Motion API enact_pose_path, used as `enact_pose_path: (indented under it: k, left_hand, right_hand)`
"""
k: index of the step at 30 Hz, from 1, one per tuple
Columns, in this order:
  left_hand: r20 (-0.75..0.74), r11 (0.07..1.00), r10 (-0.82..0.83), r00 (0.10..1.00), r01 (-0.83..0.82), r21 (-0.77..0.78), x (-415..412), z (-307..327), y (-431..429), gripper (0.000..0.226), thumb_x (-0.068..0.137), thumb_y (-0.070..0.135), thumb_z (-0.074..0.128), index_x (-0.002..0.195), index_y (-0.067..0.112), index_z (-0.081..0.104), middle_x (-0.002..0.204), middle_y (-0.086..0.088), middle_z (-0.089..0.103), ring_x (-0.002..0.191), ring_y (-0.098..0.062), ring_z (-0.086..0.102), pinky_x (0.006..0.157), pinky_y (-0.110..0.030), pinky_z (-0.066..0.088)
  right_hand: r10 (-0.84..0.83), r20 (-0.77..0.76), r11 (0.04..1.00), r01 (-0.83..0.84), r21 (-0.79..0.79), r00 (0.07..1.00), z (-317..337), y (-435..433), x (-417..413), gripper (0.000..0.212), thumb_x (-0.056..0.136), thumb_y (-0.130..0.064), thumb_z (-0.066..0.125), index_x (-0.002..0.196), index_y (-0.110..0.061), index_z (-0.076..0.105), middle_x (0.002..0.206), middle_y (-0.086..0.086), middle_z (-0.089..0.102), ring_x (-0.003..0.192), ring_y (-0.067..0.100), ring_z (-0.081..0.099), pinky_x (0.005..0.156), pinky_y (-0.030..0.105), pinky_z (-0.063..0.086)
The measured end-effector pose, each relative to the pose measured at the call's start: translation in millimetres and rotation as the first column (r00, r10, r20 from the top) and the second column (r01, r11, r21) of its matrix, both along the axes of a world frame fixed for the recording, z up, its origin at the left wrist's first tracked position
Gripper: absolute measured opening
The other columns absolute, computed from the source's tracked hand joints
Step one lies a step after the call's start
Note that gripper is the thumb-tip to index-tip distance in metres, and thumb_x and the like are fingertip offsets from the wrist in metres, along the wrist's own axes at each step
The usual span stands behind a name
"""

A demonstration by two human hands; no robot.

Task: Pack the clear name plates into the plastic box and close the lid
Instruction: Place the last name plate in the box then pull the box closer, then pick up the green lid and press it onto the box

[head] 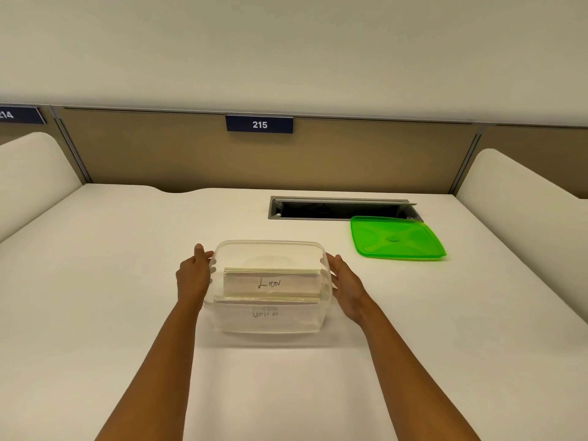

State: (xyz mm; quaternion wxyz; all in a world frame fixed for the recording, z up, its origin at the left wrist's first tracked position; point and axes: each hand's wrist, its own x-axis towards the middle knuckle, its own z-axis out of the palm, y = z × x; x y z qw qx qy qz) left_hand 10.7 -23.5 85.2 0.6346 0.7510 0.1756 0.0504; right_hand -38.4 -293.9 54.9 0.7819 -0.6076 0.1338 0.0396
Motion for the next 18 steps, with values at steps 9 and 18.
enact_pose_path:
  k: [9, 18]
  left_hand:
    - [0.136, 0.953, -0.008, 0.991, -0.034, 0.302, 3.2, 40.9, -61.2, 0.052, 0.103, 0.035, 0.023, 0.127, 0.006, 0.059, 0.133, -0.018, 0.058, 0.127, -0.035, 0.049, 0.107, -0.043, 0.036]
    - [0.232, 0.987, -0.140, 0.963, 0.118, 0.106, 25.1, 62.2, -169.7, 0.042, 0.100, 0.030, 0.032, 0.119, 0.011, 0.064, 0.121, -0.010, 0.066, 0.114, -0.026, 0.058, 0.096, -0.035, 0.043]
  right_hand:
    - [-0.110, 0.103, 0.990, 0.118, -0.083, 0.989, 26.8, -46.3, 3.3, 0.041, 0.104, -0.027, 0.027, 0.138, -0.011, 0.045, 0.144, 0.012, 0.047, 0.130, 0.030, 0.045, 0.108, 0.040, 0.035]
    - [-0.271, 0.143, 0.924, 0.299, -0.238, 0.952, 45.0, -133.2, 24.2, 0.037, 0.103, -0.021, 0.031, 0.130, -0.008, 0.052, 0.135, 0.016, 0.055, 0.107, 0.019, 0.049, 0.095, 0.033, 0.039]
